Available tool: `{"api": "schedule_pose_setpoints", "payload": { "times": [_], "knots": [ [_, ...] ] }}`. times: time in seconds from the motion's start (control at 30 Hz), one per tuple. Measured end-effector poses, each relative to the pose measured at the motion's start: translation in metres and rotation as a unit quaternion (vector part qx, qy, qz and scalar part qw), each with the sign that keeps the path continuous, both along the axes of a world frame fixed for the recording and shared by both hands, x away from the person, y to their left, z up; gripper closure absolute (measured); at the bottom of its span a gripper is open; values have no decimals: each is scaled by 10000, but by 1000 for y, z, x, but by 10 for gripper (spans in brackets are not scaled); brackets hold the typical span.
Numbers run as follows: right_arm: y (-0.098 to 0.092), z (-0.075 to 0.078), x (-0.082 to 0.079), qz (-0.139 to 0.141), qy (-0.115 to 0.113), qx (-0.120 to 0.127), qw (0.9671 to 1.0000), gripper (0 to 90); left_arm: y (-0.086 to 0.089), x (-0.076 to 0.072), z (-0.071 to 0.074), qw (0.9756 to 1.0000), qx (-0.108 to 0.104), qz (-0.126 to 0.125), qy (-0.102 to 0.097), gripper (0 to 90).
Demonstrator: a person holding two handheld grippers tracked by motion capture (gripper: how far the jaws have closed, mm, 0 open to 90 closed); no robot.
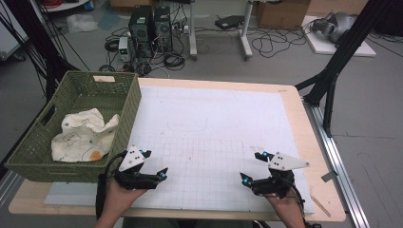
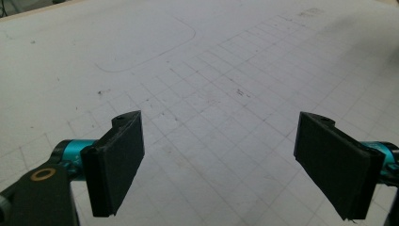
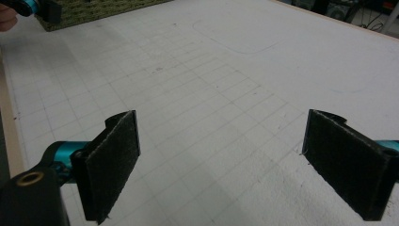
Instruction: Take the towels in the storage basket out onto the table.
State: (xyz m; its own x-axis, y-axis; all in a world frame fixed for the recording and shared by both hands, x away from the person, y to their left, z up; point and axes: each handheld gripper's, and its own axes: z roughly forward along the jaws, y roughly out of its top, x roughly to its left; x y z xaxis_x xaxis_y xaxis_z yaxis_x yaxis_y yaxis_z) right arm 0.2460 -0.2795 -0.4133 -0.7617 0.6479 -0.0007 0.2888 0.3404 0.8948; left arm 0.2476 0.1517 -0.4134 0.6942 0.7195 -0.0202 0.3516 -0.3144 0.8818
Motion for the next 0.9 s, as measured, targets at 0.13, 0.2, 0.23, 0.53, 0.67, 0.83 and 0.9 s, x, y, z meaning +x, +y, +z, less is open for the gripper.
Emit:
{"api": "schedule_pose_setpoints", "payload": {
  "times": [0.13,0.2,0.23,0.53,0.67,0.83,0.9],
  "knots": [
    [0,0,0,-4,-3,6,10000,109,1,-2,3,10000,-14,2,-15,171],
    [0,0,1,-10,-14,21,10000,109,1,-4,5,10000,-36,-19,-40,171],
    [0,0,0,-24,17,70,10000,109,0,-4,5,10000,-35,-20,-58,172],
    [-1,2,1,-57,3,126,9999,109,1,-3,13,9999,-105,-105,-40,180],
    [-3,4,1,-81,-10,161,9998,109,1,-2,17,9997,-149,-199,0,189],
    [-3,4,2,-75,-44,152,9998,109,-1,-2,30,9991,-202,-368,-47,204],
    [-3,4,2,-71,-20,165,9998,109,1,0,40,9988,-227,-432,-77,205]
  ]
}}
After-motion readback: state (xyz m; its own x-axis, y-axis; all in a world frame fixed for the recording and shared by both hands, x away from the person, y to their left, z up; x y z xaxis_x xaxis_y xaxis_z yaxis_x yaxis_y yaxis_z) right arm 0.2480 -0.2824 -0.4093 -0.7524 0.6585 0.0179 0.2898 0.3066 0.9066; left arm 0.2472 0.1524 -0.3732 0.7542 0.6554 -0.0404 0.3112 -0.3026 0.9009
